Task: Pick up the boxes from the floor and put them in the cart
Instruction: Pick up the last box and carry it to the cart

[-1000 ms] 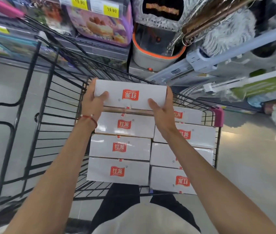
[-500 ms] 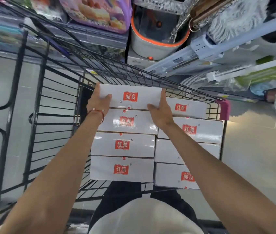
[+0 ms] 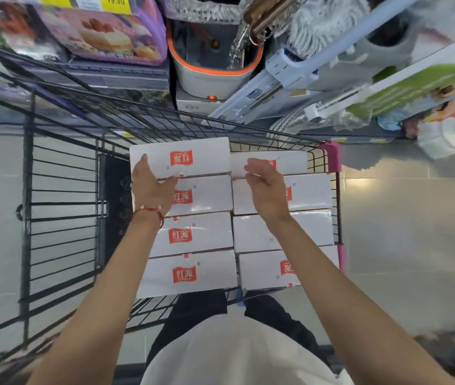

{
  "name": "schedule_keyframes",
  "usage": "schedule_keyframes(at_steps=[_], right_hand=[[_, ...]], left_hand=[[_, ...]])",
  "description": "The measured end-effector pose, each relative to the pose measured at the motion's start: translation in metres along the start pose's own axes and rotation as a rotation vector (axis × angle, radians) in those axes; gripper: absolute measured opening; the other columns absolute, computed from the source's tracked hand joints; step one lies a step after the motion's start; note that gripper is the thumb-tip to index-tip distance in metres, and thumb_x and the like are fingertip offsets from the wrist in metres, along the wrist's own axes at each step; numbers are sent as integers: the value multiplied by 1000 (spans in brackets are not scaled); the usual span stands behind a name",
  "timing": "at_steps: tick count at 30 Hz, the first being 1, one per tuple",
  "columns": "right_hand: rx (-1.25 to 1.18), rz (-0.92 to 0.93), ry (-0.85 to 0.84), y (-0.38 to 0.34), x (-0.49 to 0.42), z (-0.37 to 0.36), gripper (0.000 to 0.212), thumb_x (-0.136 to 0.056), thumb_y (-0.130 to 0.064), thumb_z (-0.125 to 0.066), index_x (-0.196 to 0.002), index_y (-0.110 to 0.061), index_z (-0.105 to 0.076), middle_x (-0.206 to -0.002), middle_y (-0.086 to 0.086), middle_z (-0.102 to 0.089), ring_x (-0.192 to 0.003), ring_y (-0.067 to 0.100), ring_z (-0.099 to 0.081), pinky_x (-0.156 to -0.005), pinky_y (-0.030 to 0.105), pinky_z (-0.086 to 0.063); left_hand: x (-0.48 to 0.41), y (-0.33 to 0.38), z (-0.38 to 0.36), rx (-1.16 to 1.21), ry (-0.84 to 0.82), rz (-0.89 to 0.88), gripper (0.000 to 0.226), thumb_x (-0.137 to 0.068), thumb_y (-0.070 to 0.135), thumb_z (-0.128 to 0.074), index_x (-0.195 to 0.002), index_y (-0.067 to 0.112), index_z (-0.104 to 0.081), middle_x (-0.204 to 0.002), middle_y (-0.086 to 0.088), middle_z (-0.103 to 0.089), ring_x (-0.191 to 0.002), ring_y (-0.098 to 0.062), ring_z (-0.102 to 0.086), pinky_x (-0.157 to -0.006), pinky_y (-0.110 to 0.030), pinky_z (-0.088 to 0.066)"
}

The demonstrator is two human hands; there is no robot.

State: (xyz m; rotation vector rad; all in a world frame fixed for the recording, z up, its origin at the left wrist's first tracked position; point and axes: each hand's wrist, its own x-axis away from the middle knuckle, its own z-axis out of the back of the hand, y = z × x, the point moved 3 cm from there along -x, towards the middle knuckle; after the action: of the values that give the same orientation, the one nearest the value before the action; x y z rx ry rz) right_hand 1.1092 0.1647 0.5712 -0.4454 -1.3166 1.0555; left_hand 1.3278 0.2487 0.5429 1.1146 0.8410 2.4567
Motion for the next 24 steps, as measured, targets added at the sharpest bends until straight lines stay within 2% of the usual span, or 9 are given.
schedule_keyframes(at_steps=[4, 6, 9, 11, 13, 17, 20, 22, 24], right_hand=[[-110, 15, 44, 6, 29, 36, 36, -100, 16, -46, -130, 5, -63, -121, 18, -64, -108, 22, -62, -104, 32, -51], [-153, 34, 66, 12, 44, 57, 34, -101, 14, -46, -128, 4, -63, -118, 19, -65, -108, 24, -61, -100, 33, -51], [-239, 30, 120, 26, 66, 93, 31, -103, 10, -48, -129, 4, -63, -121, 24, -67, -110, 29, -63, -102, 35, -52], [-306, 30, 160, 39, 81, 120, 31, -102, 12, -47, -129, 6, -61, -121, 24, -66, -109, 28, -63, -102, 33, -53], [-374, 26, 218, 52, 98, 150, 31, -101, 13, -47, -127, 6, -62, -116, 19, -66, -106, 26, -62, -94, 27, -52], [-476, 22, 339, 85, 132, 218, 23, -101, 7, -55, -116, -5, -66, -109, 14, -68, -99, 24, -63, -92, 37, -52], [-518, -14, 398, 118, 159, 272, 30, -101, 5, -51, -123, -8, -66, -114, 13, -70, -93, 19, -66, -80, 26, -53], [-537, -23, 444, 139, 174, 306, 32, -99, 6, -51, -121, -11, -67, -114, 10, -71, -98, 20, -65, -89, 29, -50], [-553, -25, 488, 159, 188, 340, 32, -98, 6, -52, -116, -16, -67, -111, 7, -72, -103, 21, -64, -94, 32, -46]], left_hand=[[44, 16, -24, 127, -110, -83, 65, -96, 17, -63, -154, 21, -33, -158, -2, -34, -145, -22, -34, -118, -38, -32], [65, 24, -41, 203, -153, -104, 61, -94, 16, -67, -150, 20, -42, -153, -1, -42, -140, -21, -41, -114, -37, -39], [98, 35, -70, 232, -218, -168, 51, -93, 16, -69, -141, 19, -52, -139, 1, -54, -122, -15, -53, -85, -9, -43], [123, 43, -91, 189, -277, -219, 44, -93, 17, -68, -135, 19, -56, -132, 4, -59, -112, -9, -56, -75, -2, -40], [153, 52, -115, 160, -342, -259, 36, -93, 14, -68, -127, 19, -59, -127, 1, -63, -104, -7, -59, -76, -7, -43], [223, 71, -169, 56, -473, -351, 31, -93, 11, -66, -120, 26, -61, -117, 3, -67, -93, -5, -62, -77, -20, -47], [277, 78, -210, -23, -559, -419, 28, -94, 15, -65, -116, 32, -61, -117, 8, -68, -96, -4, -64, -87, -29, -47], [311, 83, -238, -70, -607, -467, 29, -95, 14, -63, -120, 28, -61, -119, 7, -68, -102, -7, -65, -92, -29, -48], [344, 88, -269, -99, -665, -505, 31, -96, 8, -60, -121, 26, -59, -121, 4, -66, -94, -6, -68, -86, -23, -51]])
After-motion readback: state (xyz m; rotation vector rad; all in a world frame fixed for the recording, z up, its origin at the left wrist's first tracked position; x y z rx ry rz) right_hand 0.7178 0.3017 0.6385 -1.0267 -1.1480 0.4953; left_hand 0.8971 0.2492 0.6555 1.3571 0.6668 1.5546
